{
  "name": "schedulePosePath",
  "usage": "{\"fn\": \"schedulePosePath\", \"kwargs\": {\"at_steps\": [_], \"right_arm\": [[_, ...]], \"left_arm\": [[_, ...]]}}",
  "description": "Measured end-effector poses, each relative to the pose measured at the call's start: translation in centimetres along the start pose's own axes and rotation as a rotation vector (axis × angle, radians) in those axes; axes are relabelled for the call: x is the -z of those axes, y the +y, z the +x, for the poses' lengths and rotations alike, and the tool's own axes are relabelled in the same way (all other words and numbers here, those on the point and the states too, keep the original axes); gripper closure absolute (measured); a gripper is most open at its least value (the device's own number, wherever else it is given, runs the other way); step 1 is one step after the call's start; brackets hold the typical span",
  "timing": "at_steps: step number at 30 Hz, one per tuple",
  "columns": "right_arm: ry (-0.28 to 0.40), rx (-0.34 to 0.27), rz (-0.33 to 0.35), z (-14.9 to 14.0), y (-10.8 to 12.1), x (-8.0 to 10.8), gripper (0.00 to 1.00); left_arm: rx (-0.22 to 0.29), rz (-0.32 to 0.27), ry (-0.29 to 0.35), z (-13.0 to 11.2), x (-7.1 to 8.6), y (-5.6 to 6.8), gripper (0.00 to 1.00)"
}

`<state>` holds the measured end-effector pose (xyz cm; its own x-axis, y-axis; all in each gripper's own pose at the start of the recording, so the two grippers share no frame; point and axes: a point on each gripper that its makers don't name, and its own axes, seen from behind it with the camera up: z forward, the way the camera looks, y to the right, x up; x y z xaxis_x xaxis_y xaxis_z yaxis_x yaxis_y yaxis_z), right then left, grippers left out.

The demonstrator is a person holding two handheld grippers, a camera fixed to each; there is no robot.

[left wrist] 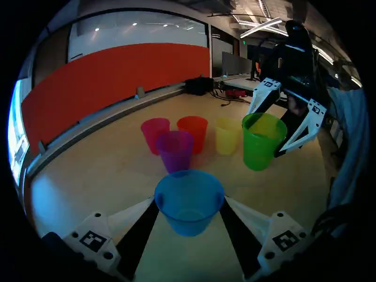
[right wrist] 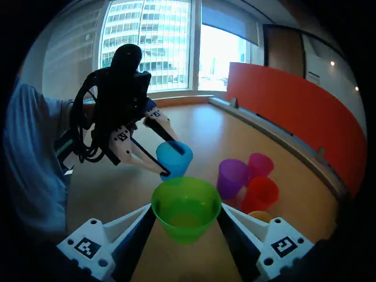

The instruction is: Pour water

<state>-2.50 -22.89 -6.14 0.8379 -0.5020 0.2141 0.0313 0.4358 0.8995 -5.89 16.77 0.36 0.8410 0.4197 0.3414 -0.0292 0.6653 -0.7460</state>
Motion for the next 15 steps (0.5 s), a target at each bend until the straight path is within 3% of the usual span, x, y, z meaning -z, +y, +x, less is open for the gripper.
{"fn": "schedulePosePath", "kwargs": {"at_steps": [15], "right_arm": [[-0.006, -0.006, 0.000, -0.4, 0.1, -0.7, 0.10]], "left_arm": [[-0.001, -0.004, -0.020, -1.5, -1.5, -0.1, 0.13]]}}
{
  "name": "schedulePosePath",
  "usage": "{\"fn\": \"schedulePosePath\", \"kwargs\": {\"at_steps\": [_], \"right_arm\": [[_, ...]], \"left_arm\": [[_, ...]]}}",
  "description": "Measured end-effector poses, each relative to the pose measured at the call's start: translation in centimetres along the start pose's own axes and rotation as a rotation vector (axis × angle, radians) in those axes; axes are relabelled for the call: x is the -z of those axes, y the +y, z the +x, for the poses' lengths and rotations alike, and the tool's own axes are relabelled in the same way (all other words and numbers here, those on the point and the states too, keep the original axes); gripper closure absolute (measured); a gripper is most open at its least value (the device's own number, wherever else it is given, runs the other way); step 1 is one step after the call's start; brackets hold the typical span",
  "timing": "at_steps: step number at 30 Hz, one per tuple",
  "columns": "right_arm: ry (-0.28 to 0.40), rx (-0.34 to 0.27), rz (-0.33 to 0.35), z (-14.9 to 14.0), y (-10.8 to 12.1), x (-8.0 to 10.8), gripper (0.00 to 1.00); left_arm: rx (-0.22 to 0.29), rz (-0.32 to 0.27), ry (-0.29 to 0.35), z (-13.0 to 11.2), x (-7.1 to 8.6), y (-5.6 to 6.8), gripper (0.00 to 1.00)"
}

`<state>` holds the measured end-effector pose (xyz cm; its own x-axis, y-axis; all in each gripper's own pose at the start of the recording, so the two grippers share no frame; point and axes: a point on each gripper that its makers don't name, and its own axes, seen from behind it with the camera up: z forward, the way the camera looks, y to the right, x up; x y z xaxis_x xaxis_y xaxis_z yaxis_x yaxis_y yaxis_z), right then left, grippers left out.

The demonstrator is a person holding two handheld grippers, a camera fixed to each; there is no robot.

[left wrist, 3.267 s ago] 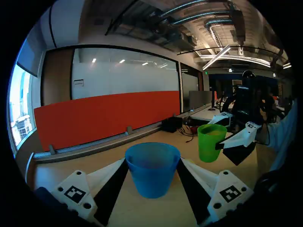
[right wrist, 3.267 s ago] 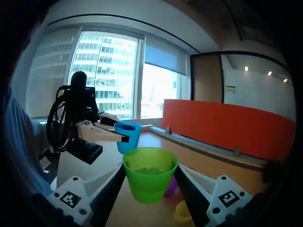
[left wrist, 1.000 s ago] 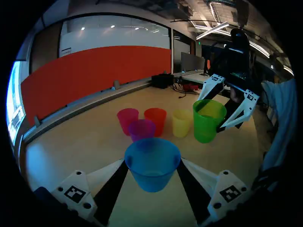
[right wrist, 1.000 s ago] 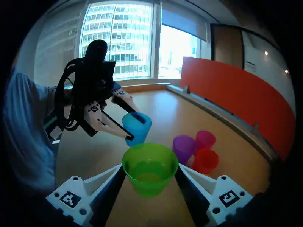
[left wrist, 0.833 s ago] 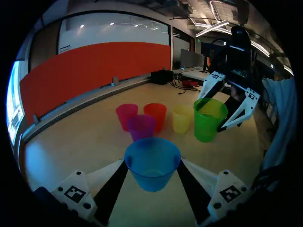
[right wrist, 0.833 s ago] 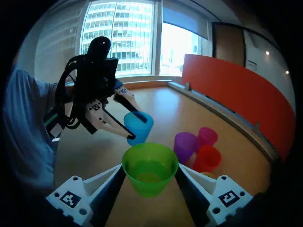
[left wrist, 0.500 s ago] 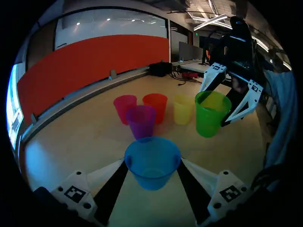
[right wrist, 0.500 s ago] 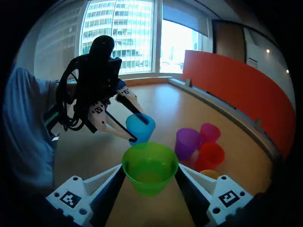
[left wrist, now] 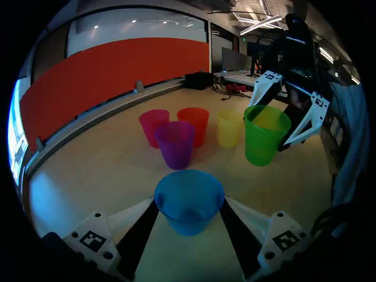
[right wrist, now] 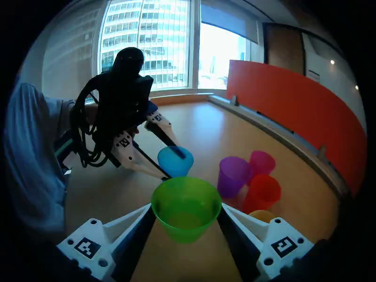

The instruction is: Pour water

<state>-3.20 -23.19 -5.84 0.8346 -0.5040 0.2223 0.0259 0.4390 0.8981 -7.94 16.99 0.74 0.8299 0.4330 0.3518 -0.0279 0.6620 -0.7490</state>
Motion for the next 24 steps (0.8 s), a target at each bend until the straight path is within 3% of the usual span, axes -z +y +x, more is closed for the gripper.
{"fn": "schedulePosePath", "kwargs": {"at_steps": [15, 19, 24], "right_arm": [[-0.004, 0.002, -0.002, -0.1, -0.1, -0.3, 0.10], [-0.008, -0.001, -0.007, -0.4, 0.0, -0.5, 0.10], [-0.017, -0.006, -0.014, -1.1, 0.0, -0.8, 0.10]], "left_arm": [[0.016, 0.000, -0.014, -1.0, 0.1, -0.3, 0.13], [0.007, 0.010, -0.034, -1.3, 0.2, -0.4, 0.02], [0.011, 0.017, -0.043, -1.6, 0.6, -0.3, 0.02]]}}
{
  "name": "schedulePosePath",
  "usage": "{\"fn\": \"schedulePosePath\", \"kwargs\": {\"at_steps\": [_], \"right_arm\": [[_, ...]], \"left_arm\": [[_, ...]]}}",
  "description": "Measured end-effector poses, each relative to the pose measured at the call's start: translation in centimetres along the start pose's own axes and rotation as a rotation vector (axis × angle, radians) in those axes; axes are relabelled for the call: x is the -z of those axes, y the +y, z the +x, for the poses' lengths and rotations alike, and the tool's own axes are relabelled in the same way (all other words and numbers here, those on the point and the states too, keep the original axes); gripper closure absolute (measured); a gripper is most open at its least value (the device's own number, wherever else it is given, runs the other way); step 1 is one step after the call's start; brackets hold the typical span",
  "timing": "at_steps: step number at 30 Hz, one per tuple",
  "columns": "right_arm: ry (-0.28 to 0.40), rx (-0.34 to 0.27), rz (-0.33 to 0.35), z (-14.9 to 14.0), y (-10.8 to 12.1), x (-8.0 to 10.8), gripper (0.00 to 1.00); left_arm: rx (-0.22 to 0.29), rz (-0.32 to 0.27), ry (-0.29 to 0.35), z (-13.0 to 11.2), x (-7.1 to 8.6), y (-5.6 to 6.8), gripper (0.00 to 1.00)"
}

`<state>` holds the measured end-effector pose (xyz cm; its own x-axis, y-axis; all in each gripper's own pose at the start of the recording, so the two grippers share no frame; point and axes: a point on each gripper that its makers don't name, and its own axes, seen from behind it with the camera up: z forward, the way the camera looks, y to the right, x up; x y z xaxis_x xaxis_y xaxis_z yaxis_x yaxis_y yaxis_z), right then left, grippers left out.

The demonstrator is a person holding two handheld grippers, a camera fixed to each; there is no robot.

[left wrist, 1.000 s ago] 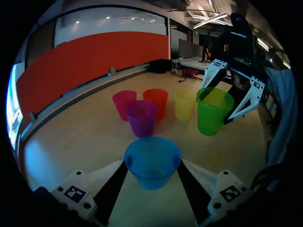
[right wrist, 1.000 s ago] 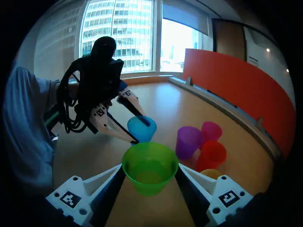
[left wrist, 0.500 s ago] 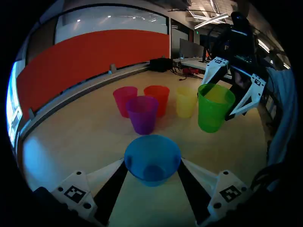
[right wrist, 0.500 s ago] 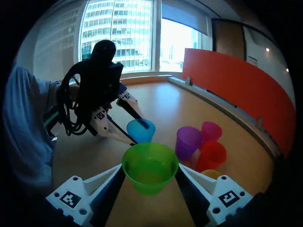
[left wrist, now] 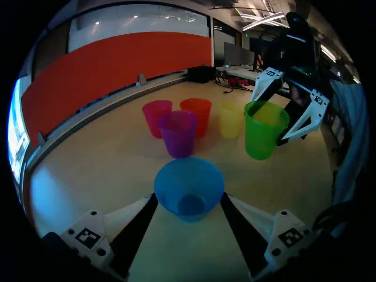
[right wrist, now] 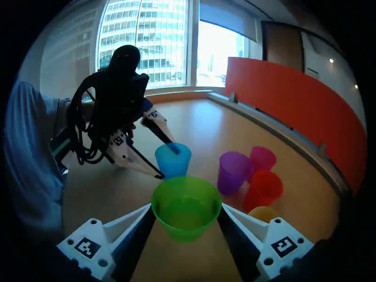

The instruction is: Pour water

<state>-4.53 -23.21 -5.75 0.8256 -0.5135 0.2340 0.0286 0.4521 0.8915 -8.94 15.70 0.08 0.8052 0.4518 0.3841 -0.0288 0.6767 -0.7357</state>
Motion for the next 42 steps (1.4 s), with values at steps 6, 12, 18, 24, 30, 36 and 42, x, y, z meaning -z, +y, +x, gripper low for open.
{"fn": "schedulePosePath", "kwargs": {"at_steps": [6, 12, 18, 24, 30, 36, 42], "right_arm": [[-0.018, 0.003, -0.009, -1.2, 0.0, -0.3, 0.10], [-0.036, 0.000, -0.024, -2.7, 0.2, -0.6, 0.10], [-0.056, -0.011, -0.025, -4.1, 0.2, -0.9, 0.10], [-0.058, -0.021, -0.028, -4.7, 0.3, -0.9, 0.10], [-0.060, -0.022, -0.033, -5.0, 0.3, -0.7, 0.10], [-0.062, -0.026, -0.044, -5.4, 0.2, -0.3, 0.08], [-0.075, -0.023, -0.056, -6.0, 0.1, 0.0, 0.01]], "left_arm": [[0.034, 0.007, 0.004, -0.5, 0.8, -0.2, 0.02], [0.059, 0.014, 0.017, -0.7, 1.8, -0.2, 0.02], [0.080, 0.020, 0.036, -0.5, 2.8, -0.1, 0.02], [0.088, 0.020, 0.052, -0.3, 3.5, 0.3, 0.02], [0.090, 0.022, 0.061, -0.1, 3.9, 0.6, 0.02], [0.090, 0.022, 0.065, 0.0, 4.1, 0.9, 0.02], [0.089, 0.023, 0.071, 0.1, 4.3, 1.2, 0.02]]}}
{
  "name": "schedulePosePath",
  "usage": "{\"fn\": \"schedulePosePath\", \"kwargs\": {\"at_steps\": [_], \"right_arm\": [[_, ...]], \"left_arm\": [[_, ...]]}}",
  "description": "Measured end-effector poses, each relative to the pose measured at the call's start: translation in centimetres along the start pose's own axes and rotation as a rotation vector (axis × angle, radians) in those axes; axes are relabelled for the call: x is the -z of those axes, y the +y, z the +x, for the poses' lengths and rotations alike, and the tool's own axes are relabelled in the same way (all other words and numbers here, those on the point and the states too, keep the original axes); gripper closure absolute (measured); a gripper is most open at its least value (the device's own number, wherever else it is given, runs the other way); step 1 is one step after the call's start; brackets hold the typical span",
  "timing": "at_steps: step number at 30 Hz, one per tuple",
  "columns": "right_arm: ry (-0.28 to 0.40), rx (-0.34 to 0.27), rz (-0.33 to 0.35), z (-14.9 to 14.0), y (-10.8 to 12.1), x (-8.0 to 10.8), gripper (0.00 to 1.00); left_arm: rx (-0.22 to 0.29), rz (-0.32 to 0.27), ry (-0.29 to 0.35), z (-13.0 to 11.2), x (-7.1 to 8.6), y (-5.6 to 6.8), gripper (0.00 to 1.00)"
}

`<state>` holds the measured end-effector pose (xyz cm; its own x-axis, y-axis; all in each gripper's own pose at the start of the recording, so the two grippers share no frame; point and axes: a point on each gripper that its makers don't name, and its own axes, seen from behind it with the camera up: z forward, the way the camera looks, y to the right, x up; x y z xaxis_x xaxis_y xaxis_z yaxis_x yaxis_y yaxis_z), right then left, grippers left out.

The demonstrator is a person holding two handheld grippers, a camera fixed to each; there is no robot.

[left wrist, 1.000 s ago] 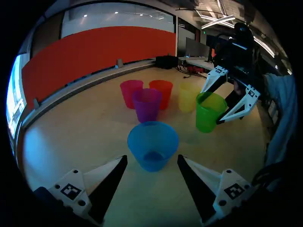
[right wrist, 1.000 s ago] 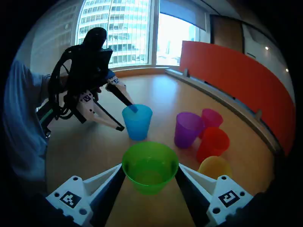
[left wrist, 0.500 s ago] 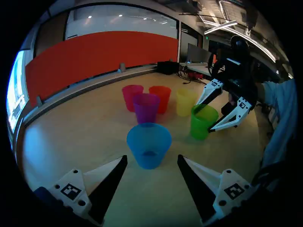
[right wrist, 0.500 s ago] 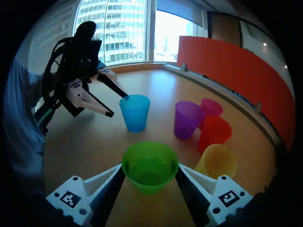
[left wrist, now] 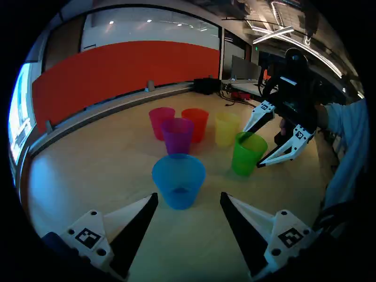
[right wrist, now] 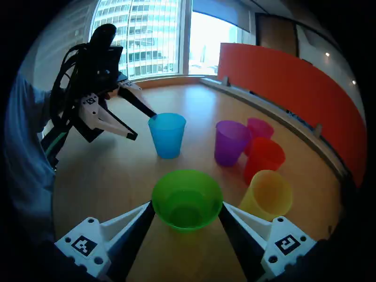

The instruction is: Pour water

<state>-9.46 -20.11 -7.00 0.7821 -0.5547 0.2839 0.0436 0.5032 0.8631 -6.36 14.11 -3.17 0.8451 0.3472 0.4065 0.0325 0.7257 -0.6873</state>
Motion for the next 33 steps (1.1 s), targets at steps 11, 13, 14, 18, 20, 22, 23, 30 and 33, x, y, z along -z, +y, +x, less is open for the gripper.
{"fn": "schedulePosePath", "kwargs": {"at_steps": [11, 13, 14, 18, 20, 22, 23, 30, 33], "right_arm": [[-0.006, -0.012, -0.054, -1.3, 0.3, 2.0, 0.00], [-0.005, -0.017, -0.066, -1.6, 0.3, 2.6, 0.00], [-0.004, -0.019, -0.071, -1.7, 0.3, 2.9, 0.00], [0.004, -0.033, -0.093, -2.0, 0.2, 3.9, 0.00], [0.008, -0.038, -0.105, -2.3, 0.2, 4.5, 0.00], [0.014, -0.044, -0.119, -2.4, 0.3, 5.1, 0.00], [0.017, -0.047, -0.126, -2.4, 0.3, 5.4, 0.00], [0.052, -0.074, -0.174, -2.3, 0.9, 7.1, 0.00], [0.065, -0.085, -0.198, -2.1, 1.3, 7.7, 0.00]], "left_arm": [[0.002, 0.025, 0.016, -0.1, 1.1, 0.1, 0.02], [0.004, 0.033, 0.023, -0.1, 1.4, 0.2, 0.01], [0.005, 0.036, 0.026, -0.1, 1.5, 0.2, 0.01], [0.008, 0.051, 0.044, 0.1, 2.2, 0.2, 0.01], [0.013, 0.063, 0.053, 0.2, 2.7, 0.2, 0.01], [0.017, 0.070, 0.062, 0.2, 3.1, 0.3, 0.01], [0.019, 0.073, 0.066, 0.1, 3.3, 0.3, 0.01], [0.014, 0.119, 0.101, 0.2, 4.3, 0.0, 0.01], [0.011, 0.152, 0.123, 0.5, 4.8, -0.5, 0.01]]}}
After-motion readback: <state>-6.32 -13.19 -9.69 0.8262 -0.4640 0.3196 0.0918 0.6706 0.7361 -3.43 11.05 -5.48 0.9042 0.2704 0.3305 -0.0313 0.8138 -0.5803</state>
